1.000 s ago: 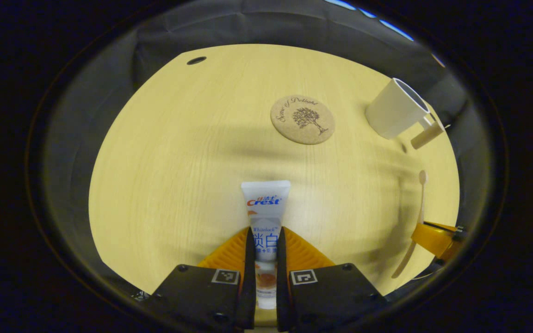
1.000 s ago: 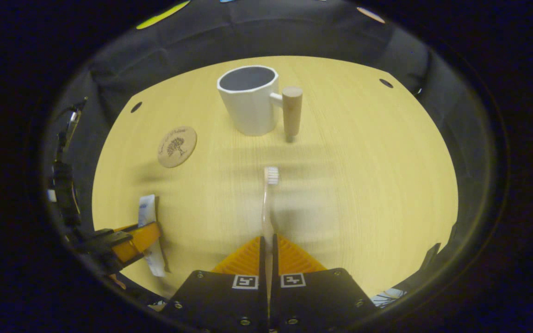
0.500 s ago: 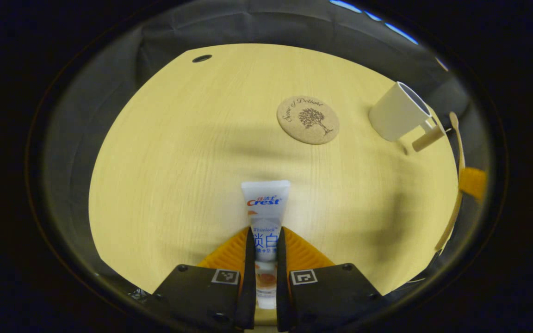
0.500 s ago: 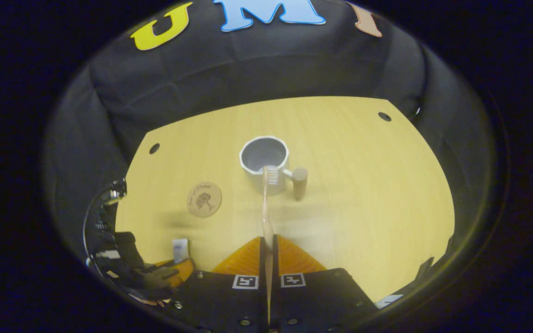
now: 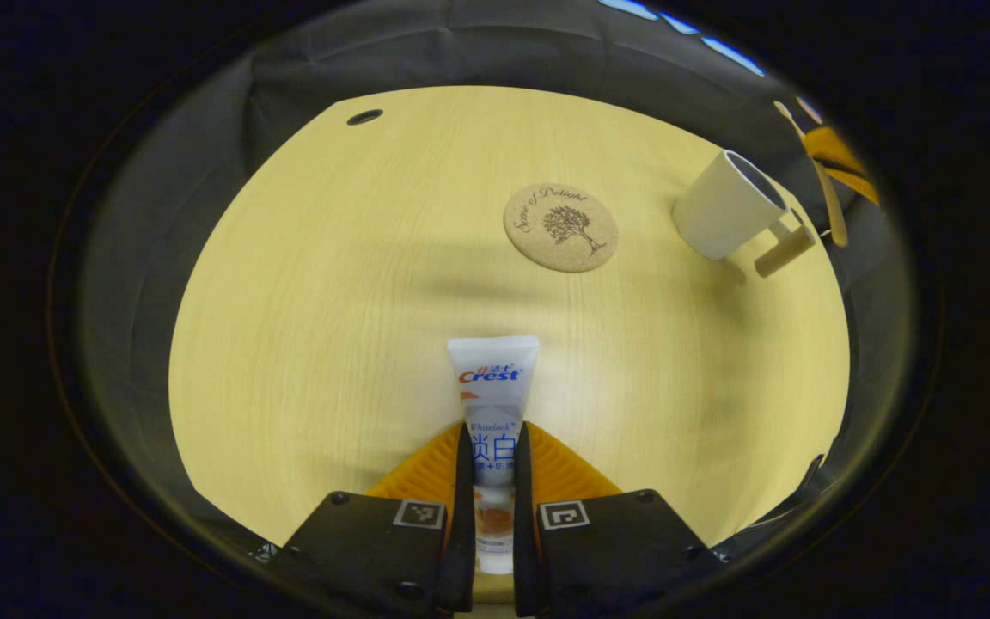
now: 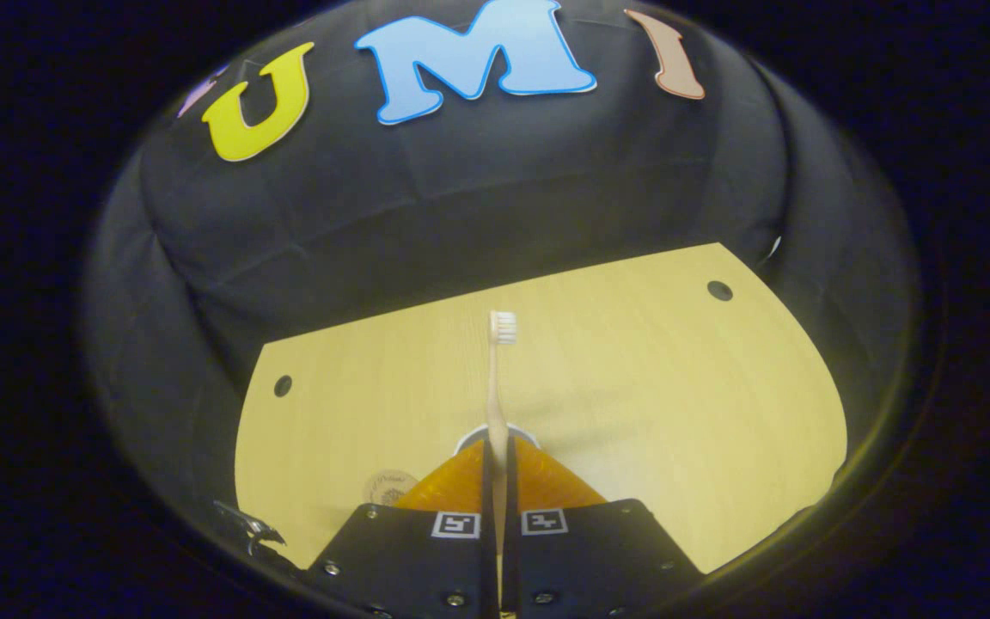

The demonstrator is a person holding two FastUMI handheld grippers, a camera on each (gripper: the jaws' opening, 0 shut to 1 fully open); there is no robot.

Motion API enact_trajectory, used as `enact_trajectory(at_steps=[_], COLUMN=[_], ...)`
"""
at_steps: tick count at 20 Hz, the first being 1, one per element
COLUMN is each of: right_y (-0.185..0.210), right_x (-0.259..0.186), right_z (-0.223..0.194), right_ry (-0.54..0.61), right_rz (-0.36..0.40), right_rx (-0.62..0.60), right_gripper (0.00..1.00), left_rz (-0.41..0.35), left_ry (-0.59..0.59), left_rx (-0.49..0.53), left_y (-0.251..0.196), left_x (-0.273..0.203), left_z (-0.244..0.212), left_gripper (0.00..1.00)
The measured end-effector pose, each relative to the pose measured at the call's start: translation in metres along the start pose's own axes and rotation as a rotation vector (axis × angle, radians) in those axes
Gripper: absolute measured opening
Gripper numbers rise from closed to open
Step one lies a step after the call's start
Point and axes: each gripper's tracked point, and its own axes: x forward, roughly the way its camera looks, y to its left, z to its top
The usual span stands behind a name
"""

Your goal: Put the toothbrush and toothpaste on the desktop into the cup, then pick up the cup and place it on the coaster on the desktop.

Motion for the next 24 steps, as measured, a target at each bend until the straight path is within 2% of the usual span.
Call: enact_trajectory(at_steps=[4,10,12,13,20,21,22,24], right_y=[-0.001,-0.006,-0.001,0.002,0.001,0.001,0.000,-0.001], right_x=[0.024,0.059,0.064,0.066,0.069,0.072,0.069,0.068], right_z=[0.025,0.019,0.016,0.014,-0.007,-0.008,-0.008,-0.006], right_ry=[-0.032,-0.025,-0.032,-0.036,-0.049,-0.043,-0.038,-0.045], right_rz=[-0.013,-0.032,-0.011,0.001,0.038,0.046,0.046,0.049], right_rx=[0.036,0.015,0.015,0.019,0.045,0.051,0.053,0.058], right_gripper=[0.03,0.03,0.03,0.03,0.04,0.00,0.04,0.06], left_rz=[0.005,0.029,0.038,0.042,0.057,0.060,0.061,0.062], left_ry=[0.005,0.011,0.008,0.007,-0.021,-0.027,-0.033,-0.044], left_rx=[0.005,0.004,0.004,0.004,0.021,0.024,0.027,0.028], left_y=[0.003,0.013,0.014,0.015,0.015,0.014,0.014,0.012], left_x=[-0.002,-0.006,-0.008,-0.008,-0.016,-0.019,-0.022,-0.029], left_z=[-0.001,-0.004,-0.003,-0.003,0.008,0.011,0.014,0.021], left_gripper=[0.26,0.26,0.24,0.26,0.26,0.24,0.26,0.26])
